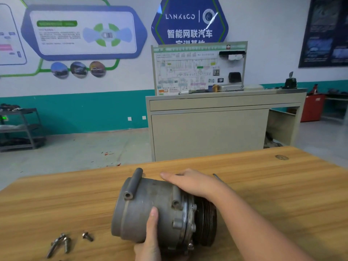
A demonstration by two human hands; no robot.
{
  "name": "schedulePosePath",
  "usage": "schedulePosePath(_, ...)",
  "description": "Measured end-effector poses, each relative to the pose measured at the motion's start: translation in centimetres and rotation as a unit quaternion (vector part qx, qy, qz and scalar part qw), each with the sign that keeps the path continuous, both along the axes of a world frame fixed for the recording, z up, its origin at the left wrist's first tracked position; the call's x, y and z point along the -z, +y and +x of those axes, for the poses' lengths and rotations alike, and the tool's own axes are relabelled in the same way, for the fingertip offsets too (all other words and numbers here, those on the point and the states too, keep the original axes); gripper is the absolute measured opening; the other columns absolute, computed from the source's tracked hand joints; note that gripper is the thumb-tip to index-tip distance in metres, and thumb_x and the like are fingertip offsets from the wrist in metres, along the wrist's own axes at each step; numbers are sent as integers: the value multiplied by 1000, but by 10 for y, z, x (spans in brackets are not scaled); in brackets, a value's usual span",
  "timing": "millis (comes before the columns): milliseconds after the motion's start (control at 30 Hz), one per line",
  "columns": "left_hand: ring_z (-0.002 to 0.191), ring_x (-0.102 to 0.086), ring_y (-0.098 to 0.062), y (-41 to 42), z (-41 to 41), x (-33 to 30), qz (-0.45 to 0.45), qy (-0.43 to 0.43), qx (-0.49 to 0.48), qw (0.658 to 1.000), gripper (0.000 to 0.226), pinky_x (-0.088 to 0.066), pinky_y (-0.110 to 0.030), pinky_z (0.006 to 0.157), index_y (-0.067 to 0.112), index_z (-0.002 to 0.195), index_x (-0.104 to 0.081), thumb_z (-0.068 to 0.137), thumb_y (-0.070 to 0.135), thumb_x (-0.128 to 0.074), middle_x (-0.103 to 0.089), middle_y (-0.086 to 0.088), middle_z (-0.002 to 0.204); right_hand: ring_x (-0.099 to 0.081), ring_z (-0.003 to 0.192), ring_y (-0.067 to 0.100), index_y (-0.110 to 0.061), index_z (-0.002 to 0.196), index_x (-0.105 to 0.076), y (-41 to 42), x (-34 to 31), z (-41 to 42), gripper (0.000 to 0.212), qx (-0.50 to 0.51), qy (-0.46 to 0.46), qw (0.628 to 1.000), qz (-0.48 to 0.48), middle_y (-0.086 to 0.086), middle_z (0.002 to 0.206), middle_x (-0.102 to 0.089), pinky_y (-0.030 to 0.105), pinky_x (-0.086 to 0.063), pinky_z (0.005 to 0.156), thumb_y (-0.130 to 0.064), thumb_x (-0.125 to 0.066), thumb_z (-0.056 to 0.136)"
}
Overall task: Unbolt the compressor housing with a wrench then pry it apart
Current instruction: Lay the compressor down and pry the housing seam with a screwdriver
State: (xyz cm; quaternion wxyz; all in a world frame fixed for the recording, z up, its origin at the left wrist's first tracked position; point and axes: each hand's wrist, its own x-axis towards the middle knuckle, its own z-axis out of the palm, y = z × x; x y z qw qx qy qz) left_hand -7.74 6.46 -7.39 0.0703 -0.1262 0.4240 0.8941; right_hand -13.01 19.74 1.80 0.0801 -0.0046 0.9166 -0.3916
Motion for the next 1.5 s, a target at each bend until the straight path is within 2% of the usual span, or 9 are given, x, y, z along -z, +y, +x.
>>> schedulePosePath(167,104,-60,-46,10,23,-12,14,-50,-29,998,113,-48,-69,80,5,132,-44,37,52,-83,-58,-22,125,-47,62,18,-21,63,-49,-5,14,4,36,38,89,995,6,-1,61,-49,35,-35,61,-56,-38,62)
schedulePosePath(400,98,-62,-44,17,27,-19,3,-49,-71,996,100,-52,-65,65,-3,135,-35,53,35,-79,-57,-20,125,-36,57,19,-17,58,-39,-2,16,13,33,42,160,986,24,-1,55,-39,34,-26,54,-48,-39,70)
schedulePosePath(567,93,-62,-31,18,27,-8,-38,-3,-108,993,131,-53,-62,74,19,141,-29,28,38,-93,-58,-1,111,-31,55,17,-11,66,-41,7,24,26,34,72,221,973,-10,4,57,-36,34,-23,52,-44,-41,73)
schedulePosePath(733,109,-63,-25,23,16,13,-112,114,-91,983,137,-43,-52,101,36,136,-37,13,54,-95,-63,-2,122,-63,77,12,-22,90,-72,29,43,43,44,102,288,941,-145,-6,79,-71,32,-48,63,-44,-38,73)
schedulePosePath(833,112,-62,-19,31,13,11,-148,188,-66,969,127,-45,-48,99,42,130,-37,17,53,-96,-61,-1,124,-66,86,3,-38,88,-74,44,54,52,36,115,322,907,-247,-17,85,-73,36,-54,74,-44,-42,73)
schedulePosePath(1000,101,-60,3,55,12,-9,-232,275,1,933,128,-51,-11,70,30,129,-29,19,43,-92,-54,5,125,-70,86,17,-25,82,-78,68,76,52,33,174,342,813,-438,2,84,-76,34,-55,72,-26,-45,82)
schedulePosePath(1200,108,-56,7,65,-4,-39,-305,355,113,876,115,-50,-12,82,29,135,-25,40,37,-90,-54,9,128,-69,80,23,-14,71,-77,75,93,46,46,287,361,705,-539,11,79,-75,26,-55,64,-7,-41,99)
schedulePosePath(1333,118,-53,3,59,-20,-39,-330,390,123,851,119,-45,-12,89,27,139,-22,43,37,-91,-52,8,133,-67,99,34,-13,86,-76,67,98,37,32,310,386,699,-516,14,95,-75,48,-53,86,-27,-47,91)
schedulePosePath(1500,110,-57,6,54,-25,-31,-295,379,96,872,117,-47,-11,83,34,127,-33,27,49,-92,-56,10,125,-65,105,23,-36,96,-74,65,99,31,43,300,413,757,-407,-2,103,-74,58,-37,103,-57,-40,80)
